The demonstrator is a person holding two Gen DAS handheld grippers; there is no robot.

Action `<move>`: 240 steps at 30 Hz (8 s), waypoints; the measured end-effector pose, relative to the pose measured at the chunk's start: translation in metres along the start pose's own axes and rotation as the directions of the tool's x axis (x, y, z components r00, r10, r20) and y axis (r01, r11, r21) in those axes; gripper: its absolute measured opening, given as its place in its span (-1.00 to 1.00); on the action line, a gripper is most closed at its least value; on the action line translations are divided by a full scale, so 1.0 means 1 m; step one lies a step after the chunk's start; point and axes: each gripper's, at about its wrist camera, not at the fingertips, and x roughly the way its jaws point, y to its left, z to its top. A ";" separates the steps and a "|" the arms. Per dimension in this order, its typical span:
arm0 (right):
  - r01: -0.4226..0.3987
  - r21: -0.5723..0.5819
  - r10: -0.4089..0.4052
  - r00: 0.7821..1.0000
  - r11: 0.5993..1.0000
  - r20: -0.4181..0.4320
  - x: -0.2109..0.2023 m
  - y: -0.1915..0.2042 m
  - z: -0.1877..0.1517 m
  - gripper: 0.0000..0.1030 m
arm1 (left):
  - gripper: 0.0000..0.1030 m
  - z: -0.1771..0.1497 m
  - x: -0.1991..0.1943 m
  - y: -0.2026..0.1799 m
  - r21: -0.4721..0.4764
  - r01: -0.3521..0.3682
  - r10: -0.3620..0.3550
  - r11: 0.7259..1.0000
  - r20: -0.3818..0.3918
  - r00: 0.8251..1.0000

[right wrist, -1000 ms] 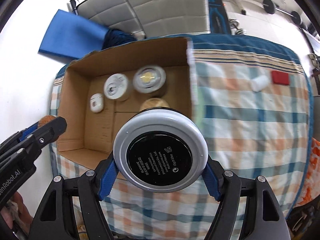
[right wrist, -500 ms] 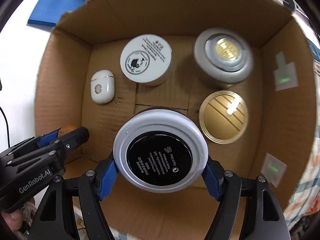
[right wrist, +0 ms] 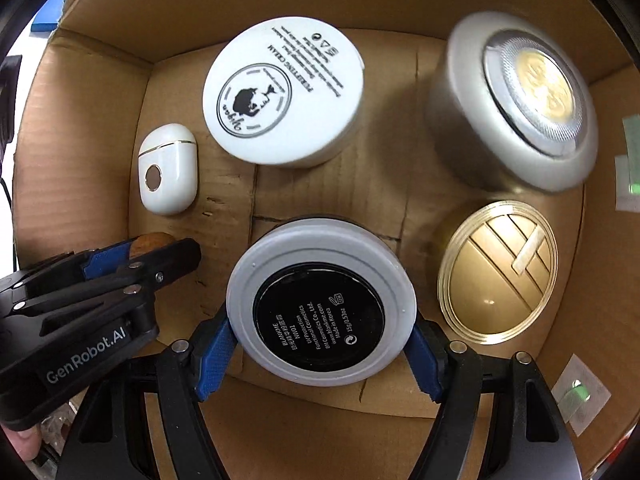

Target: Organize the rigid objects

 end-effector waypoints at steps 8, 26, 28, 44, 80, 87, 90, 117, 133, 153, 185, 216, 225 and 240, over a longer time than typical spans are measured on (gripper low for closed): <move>0.019 0.001 -0.019 0.999 1.000 -0.040 -0.003 0.004 0.004 0.54 | -0.14 -0.004 -0.014 -0.015 -0.012 -0.006 0.006 1.000 -0.012 1.000; 0.076 0.036 -0.080 0.990 0.996 0.120 -0.104 -0.025 -0.064 1.00 | 0.90 -0.076 -0.118 -0.058 0.000 -0.033 0.032 0.999 0.204 0.979; 0.077 0.048 -0.083 0.988 0.996 0.134 -0.113 -0.032 -0.075 1.00 | 1.00 -0.083 -0.126 -0.053 0.001 -0.038 0.037 0.999 0.225 0.974; 0.038 0.077 -0.057 0.965 0.996 0.255 -0.184 -0.056 -0.150 1.00 | 1.00 -0.142 -0.181 -0.062 0.025 -0.067 0.053 0.997 0.372 0.927; 0.064 0.416 -0.173 0.958 0.907 0.230 -0.213 -0.439 -0.068 1.00 | 0.90 0.002 -0.086 -0.405 0.392 -0.138 0.004 0.910 0.323 0.946; 0.065 0.428 -0.164 0.966 0.901 0.199 -0.182 -0.489 -0.040 1.00 | 0.44 0.033 -0.019 -0.445 0.479 -0.113 0.021 0.871 0.193 0.981; 0.058 0.438 -0.153 0.971 0.897 0.186 -0.173 -0.505 -0.034 1.00 | 0.44 0.038 0.004 -0.458 0.514 -0.117 0.044 0.850 0.153 0.987; 0.040 0.376 -0.103 0.983 0.926 0.149 -0.113 -0.478 0.056 0.99 | -0.42 0.089 0.036 -0.399 0.256 0.010 -0.027 0.967 0.065 0.998; 0.079 0.382 -0.121 0.989 0.921 0.088 -0.112 -0.469 0.040 0.42 | -0.44 0.063 0.022 -0.400 0.256 0.019 -0.043 0.966 0.087 0.995; -0.060 0.343 -0.017 0.975 0.938 0.220 -0.192 -0.379 -0.082 0.42 | -0.44 -0.042 -0.108 -0.337 0.281 0.121 -0.191 0.952 0.238 0.952; 0.012 0.106 -0.018 0.999 0.994 0.050 -0.068 -0.065 -0.068 0.42 | -0.44 -0.064 -0.003 -0.052 0.062 0.068 -0.064 0.996 -0.065 0.996; 0.030 0.108 -0.017 0.993 0.994 -0.120 -0.012 -0.071 -0.066 0.59 | 0.06 -0.068 -0.039 -0.020 -0.021 0.083 -0.083 0.996 -0.016 0.996; 0.086 0.055 -0.089 0.994 0.995 0.058 -0.085 -0.057 -0.097 0.82 | 0.49 -0.101 -0.107 -0.026 -0.011 0.059 -0.057 0.998 0.147 0.988; 0.135 0.115 -0.161 0.953 0.984 0.256 -0.175 -0.068 -0.162 1.00 | 1.00 -0.156 -0.177 -0.057 0.075 -0.065 0.032 0.995 0.386 0.922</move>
